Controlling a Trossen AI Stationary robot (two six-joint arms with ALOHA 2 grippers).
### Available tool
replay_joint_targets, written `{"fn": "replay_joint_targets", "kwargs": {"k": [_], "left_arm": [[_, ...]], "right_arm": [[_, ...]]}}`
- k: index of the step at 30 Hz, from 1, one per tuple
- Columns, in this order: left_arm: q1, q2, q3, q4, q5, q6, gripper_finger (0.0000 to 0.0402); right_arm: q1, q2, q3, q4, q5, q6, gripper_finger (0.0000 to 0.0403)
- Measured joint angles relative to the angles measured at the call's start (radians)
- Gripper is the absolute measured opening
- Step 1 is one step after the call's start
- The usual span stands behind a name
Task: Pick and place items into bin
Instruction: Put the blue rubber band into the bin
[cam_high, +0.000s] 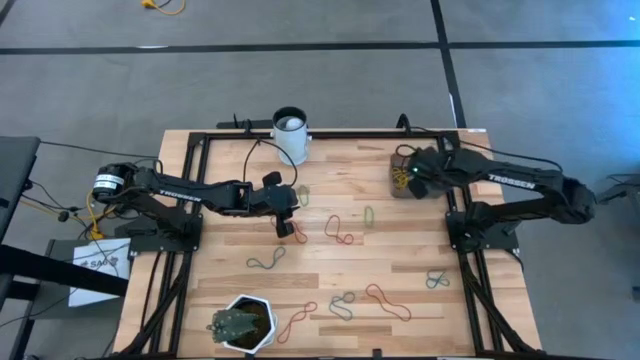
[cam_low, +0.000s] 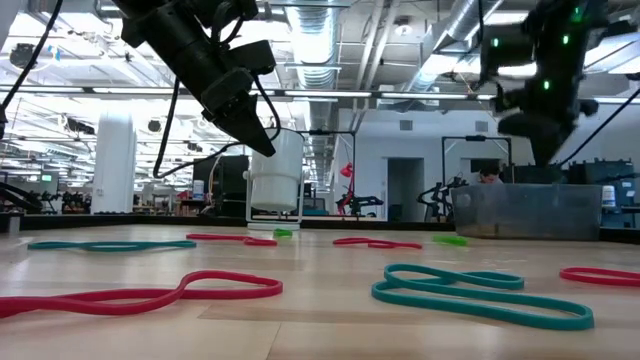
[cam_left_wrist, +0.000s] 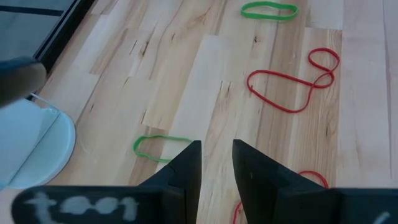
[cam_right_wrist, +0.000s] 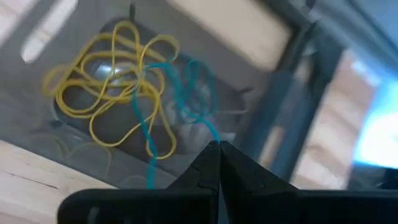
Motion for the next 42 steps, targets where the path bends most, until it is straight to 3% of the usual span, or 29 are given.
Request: {"fn": "replay_joint_targets", "kwargs": {"k": [4, 18, 26, 31, 42], "left_arm": [[0.000, 0.000, 0.000, 0.000, 0.000, 0.000, 0.0083], [0.000, 0.000, 0.000, 0.000, -0.001, 0.001, 0.0083], [0.000, 0.000, 0.000, 0.000, -0.004, 0.001, 0.0083], [0.000, 0.000, 0.000, 0.000, -0.004, 0.002, 0.0083], [0.000, 0.000, 0.000, 0.001, -0.004, 0.011, 0.0083]], "right_arm": [[-0.032, 0.032, -0.062, 0.061, -0.068, -0.007, 0.0000], [-0.130, 0.140, -0.066, 0.114, -0.094, -0.037, 0.0000], [-0.204, 0.147, -0.049, 0.171, -0.103, -0.079, 0.0000], [-0.258, 0.147, -0.047, 0.233, -0.223, -0.138, 0.0000], [-0.276, 0.146, -0.108, 0.323, -0.267, -0.100, 0.0000]]}}
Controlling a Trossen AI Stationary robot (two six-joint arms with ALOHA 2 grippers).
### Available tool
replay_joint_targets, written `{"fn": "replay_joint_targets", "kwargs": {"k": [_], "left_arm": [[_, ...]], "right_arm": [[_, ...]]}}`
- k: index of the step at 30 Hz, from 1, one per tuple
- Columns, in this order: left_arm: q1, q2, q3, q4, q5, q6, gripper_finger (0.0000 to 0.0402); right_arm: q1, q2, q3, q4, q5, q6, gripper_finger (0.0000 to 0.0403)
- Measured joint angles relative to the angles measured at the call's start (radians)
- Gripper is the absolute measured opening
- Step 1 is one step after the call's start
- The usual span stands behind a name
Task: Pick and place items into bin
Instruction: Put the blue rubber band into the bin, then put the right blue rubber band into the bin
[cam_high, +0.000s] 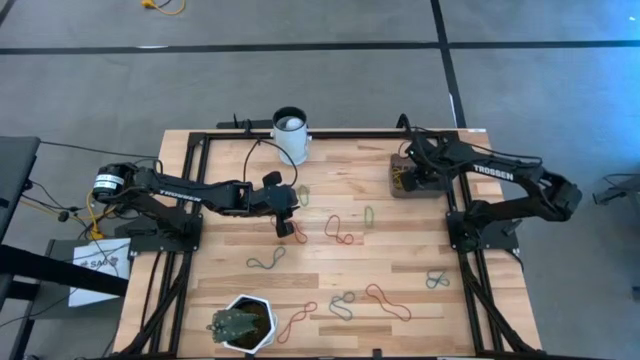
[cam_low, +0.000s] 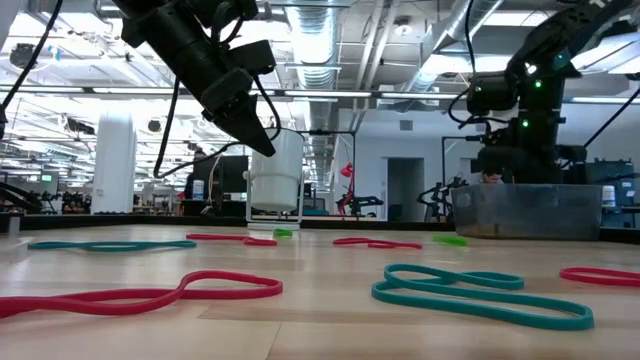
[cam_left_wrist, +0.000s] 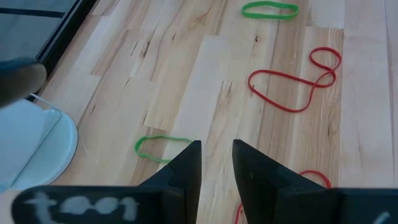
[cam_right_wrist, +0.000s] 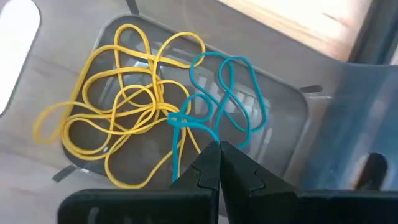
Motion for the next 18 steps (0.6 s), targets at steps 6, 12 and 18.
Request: {"fn": "replay_joint_targets", "kwargs": {"k": [6, 12, 18], "left_arm": [[0.000, 0.000, 0.000, 0.000, 0.000, 0.003, 0.0083], [0.000, 0.000, 0.000, 0.000, 0.000, 0.002, 0.0083], [0.000, 0.000, 0.000, 0.000, 0.001, 0.001, 0.0083]], "right_arm": [[0.000, 0.000, -0.055, 0.076, -0.004, 0.002, 0.0001], [-0.006, 0.000, -0.054, 0.142, 0.000, -0.012, 0.0023], [-0.008, 0.000, -0.045, 0.184, 0.034, -0.083, 0.0061]]}}
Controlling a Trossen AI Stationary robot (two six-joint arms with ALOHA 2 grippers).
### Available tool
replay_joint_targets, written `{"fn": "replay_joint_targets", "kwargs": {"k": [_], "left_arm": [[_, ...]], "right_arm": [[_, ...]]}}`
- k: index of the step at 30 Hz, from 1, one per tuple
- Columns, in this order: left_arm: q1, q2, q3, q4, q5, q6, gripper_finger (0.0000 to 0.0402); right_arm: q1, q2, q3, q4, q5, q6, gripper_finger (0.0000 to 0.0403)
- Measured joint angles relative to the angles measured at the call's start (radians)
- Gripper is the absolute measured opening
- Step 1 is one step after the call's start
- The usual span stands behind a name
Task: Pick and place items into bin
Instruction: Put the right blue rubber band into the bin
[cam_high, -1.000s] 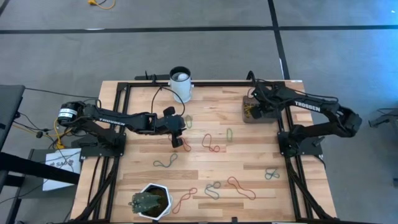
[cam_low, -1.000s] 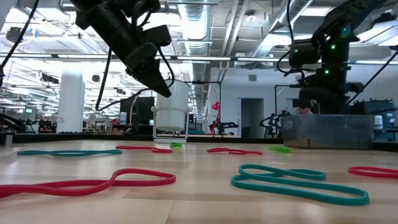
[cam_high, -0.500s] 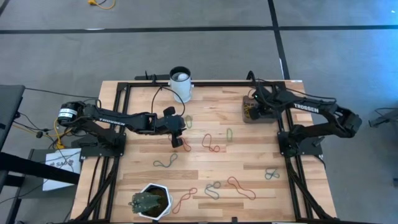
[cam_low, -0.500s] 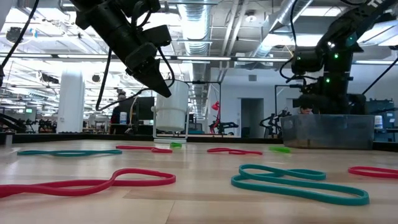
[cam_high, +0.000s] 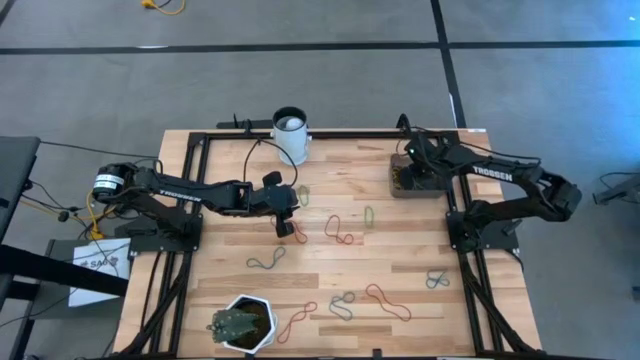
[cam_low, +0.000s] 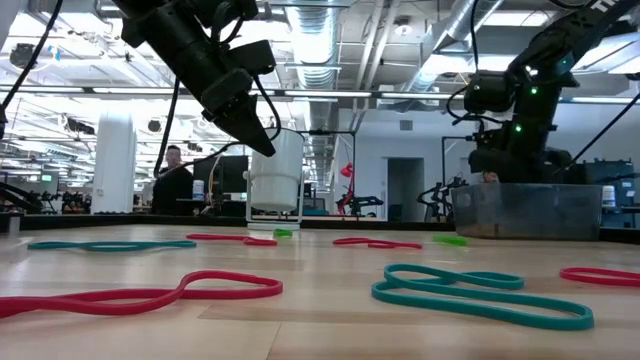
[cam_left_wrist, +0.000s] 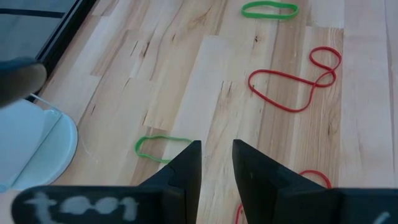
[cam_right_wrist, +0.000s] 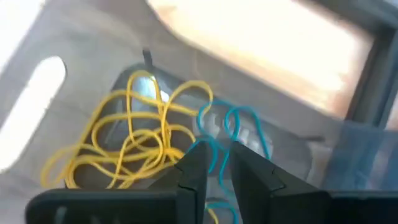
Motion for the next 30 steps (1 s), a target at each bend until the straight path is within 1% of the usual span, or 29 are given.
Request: {"fn": "replay_joint_targets", "kwargs": {"k": [3, 5, 9, 12, 15, 18, 20, 22, 25, 30], "left_arm": [[0.000, 0.000, 0.000, 0.000, 0.000, -0.003, 0.0083], [0.000, 0.000, 0.000, 0.000, 0.000, -0.006, 0.0083], [0.000, 0.000, 0.000, 0.000, 0.001, -0.006, 0.0083], [0.000, 0.000, 0.000, 0.000, 0.000, -0.006, 0.0083], [0.000, 0.000, 0.000, 0.000, 0.000, -0.006, 0.0083], [0.000, 0.000, 0.000, 0.000, -0.001, -0.003, 0.0083], [0.000, 0.000, 0.000, 0.000, -0.001, 0.005, 0.0083], [0.000, 0.000, 0.000, 0.000, -0.001, 0.009, 0.0083], [0.000, 0.000, 0.000, 0.000, -0.001, 0.012, 0.0083], [0.000, 0.000, 0.000, 0.000, -0.001, 0.012, 0.0083]], "right_arm": [[0.000, 0.000, 0.034, -0.009, 0.014, -0.007, 0.0069], [0.000, -0.003, 0.066, -0.016, 0.013, -0.039, 0.0070], [0.014, -0.026, 0.166, -0.071, 0.004, -0.084, 0.0071], [0.049, -0.060, 0.262, -0.167, -0.030, -0.105, 0.0071], [0.109, -0.112, 0.349, -0.313, -0.108, -0.130, 0.0071], [0.207, -0.181, 0.370, -0.426, -0.223, -0.114, 0.0071], [0.294, -0.230, 0.367, -0.491, -0.305, -0.114, 0.0071], [0.395, -0.277, 0.357, -0.555, -0.365, -0.097, 0.0071], [0.550, -0.331, 0.348, -0.586, -0.392, -0.025, 0.0071], [0.772, -0.384, 0.326, -0.568, -0.392, 0.183, 0.0071]]}}
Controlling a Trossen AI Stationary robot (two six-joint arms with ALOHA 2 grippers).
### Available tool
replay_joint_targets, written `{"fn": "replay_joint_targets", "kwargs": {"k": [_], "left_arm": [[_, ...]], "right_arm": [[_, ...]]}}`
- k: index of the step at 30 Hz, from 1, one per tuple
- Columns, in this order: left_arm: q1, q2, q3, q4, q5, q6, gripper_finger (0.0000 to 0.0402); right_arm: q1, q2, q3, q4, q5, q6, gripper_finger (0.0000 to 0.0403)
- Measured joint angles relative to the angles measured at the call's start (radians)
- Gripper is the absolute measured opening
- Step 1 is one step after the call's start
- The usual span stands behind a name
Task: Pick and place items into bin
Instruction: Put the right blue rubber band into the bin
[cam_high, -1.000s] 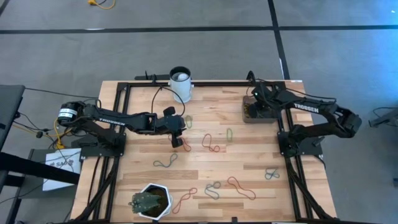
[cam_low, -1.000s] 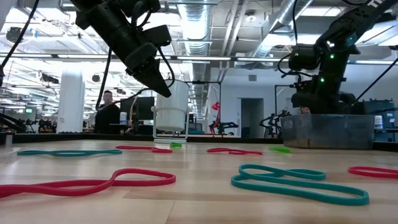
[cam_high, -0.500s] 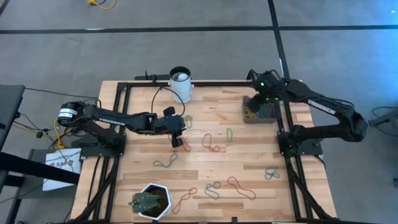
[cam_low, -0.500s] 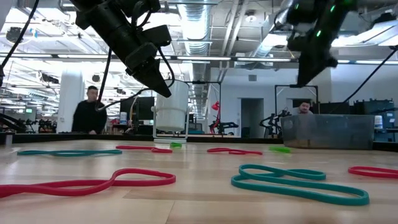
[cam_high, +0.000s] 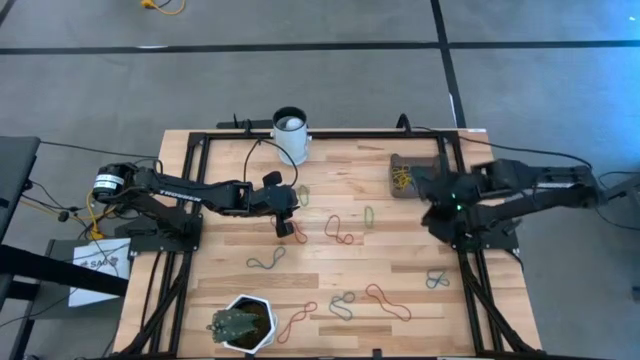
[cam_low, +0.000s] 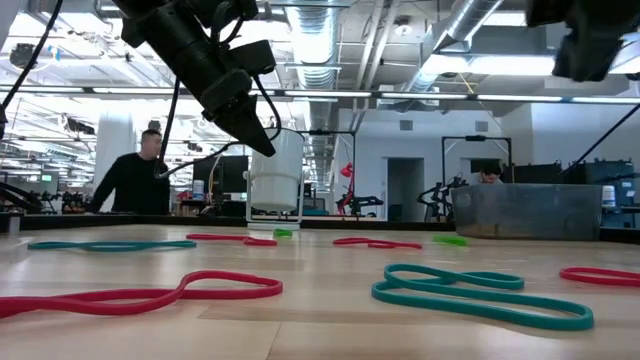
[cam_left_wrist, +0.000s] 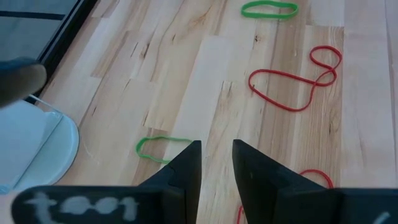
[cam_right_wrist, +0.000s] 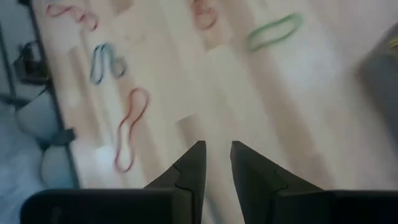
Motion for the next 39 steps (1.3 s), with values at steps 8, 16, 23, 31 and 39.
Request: {"fn": "replay_joint_targets", "kwargs": {"k": [8, 16, 23, 31, 39], "left_arm": [[0.000, 0.000, 0.000, 0.000, 0.000, -0.002, 0.0083], [0.000, 0.000, 0.000, 0.001, -0.001, -0.034, 0.0083], [0.000, 0.000, 0.000, 0.009, -0.001, -0.054, 0.0083], [0.000, 0.000, 0.000, 0.008, -0.001, -0.088, 0.0083], [0.000, 0.000, 0.000, 0.009, -0.001, -0.087, 0.0083]], "right_arm": [[0.302, 0.019, -0.133, 0.139, -0.002, 0.191, 0.0071], [0.491, 0.179, -0.219, 0.260, -0.006, 0.193, 0.0071], [0.541, 0.373, -0.234, 0.243, 0.014, 0.204, 0.0071], [0.551, 0.535, -0.234, 0.234, -0.172, 0.234, 0.0071], [0.596, 0.636, -0.234, 0.284, -0.171, 0.230, 0.0071]]}}
